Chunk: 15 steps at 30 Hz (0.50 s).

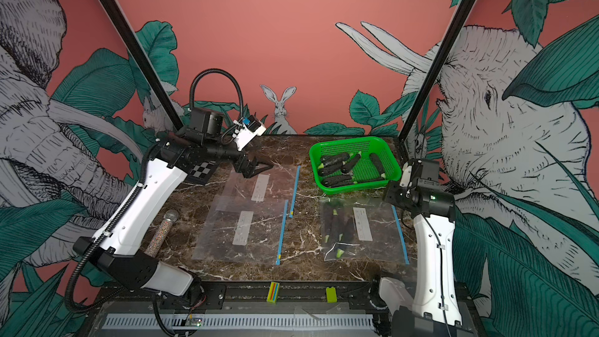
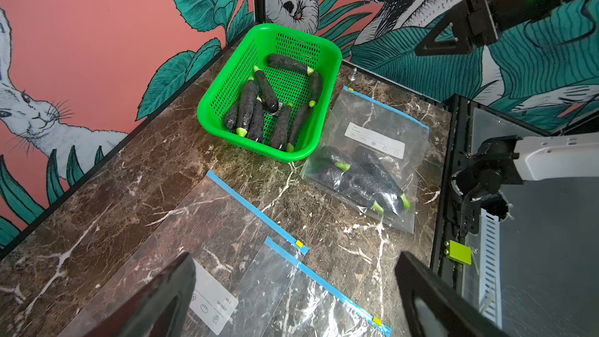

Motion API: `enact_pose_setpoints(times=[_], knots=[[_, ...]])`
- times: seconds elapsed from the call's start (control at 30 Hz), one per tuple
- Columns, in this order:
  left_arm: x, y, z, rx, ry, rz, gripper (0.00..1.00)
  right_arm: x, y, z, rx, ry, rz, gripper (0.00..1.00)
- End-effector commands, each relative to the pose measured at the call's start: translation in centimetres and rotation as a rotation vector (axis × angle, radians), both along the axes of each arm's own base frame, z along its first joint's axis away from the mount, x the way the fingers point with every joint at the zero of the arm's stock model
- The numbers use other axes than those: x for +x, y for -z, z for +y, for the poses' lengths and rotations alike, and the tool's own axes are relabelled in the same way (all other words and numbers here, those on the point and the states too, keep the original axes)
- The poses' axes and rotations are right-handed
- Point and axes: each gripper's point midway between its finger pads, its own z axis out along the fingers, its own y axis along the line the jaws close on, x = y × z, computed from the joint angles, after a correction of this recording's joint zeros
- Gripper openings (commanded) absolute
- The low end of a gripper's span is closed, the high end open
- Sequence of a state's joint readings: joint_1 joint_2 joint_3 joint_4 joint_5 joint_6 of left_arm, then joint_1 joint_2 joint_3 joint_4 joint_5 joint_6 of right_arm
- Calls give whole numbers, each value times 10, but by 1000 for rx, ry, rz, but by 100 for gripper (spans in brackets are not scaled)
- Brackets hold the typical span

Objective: Place the eggplant in a zip-top bag and seal the zipper
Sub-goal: Place the zipper food storage bag at the center of the board.

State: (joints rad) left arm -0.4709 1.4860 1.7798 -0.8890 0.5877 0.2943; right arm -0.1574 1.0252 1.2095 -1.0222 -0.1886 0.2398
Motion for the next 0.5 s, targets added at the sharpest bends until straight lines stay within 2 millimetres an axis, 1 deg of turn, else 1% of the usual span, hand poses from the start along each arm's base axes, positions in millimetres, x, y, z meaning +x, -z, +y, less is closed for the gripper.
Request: enact_pose_setpoints(times=[0.0, 0.07, 0.1, 0.13, 0.2, 0.23, 0.33, 0.43, 0.47], knots=[[12, -5, 7, -33, -98, -12, 99, 14, 14, 34, 54, -109, -15, 55], [22, 1, 13, -37, -173, -3, 99, 21, 24, 48, 90, -144, -15, 56], [27, 8, 16, -43, -213, 20, 99, 26, 27, 58, 130, -168, -26, 56], [33, 13, 20, -50, -260, 33, 99, 30, 30, 64, 148, -178, -34, 57], [47, 30, 33, -34, -388, 67, 99, 39, 33, 80, 166, -225, -45, 59], [52, 38, 39, -23, -444, 88, 99, 42, 36, 82, 158, -232, -37, 59], [57, 60, 52, -11, -563, 155, 99, 51, 38, 95, 161, -271, -38, 62], [55, 83, 69, 30, -686, 214, 99, 58, 38, 111, 159, -306, -53, 66], [52, 91, 77, 56, -725, 242, 99, 59, 39, 117, 162, -319, -52, 72]])
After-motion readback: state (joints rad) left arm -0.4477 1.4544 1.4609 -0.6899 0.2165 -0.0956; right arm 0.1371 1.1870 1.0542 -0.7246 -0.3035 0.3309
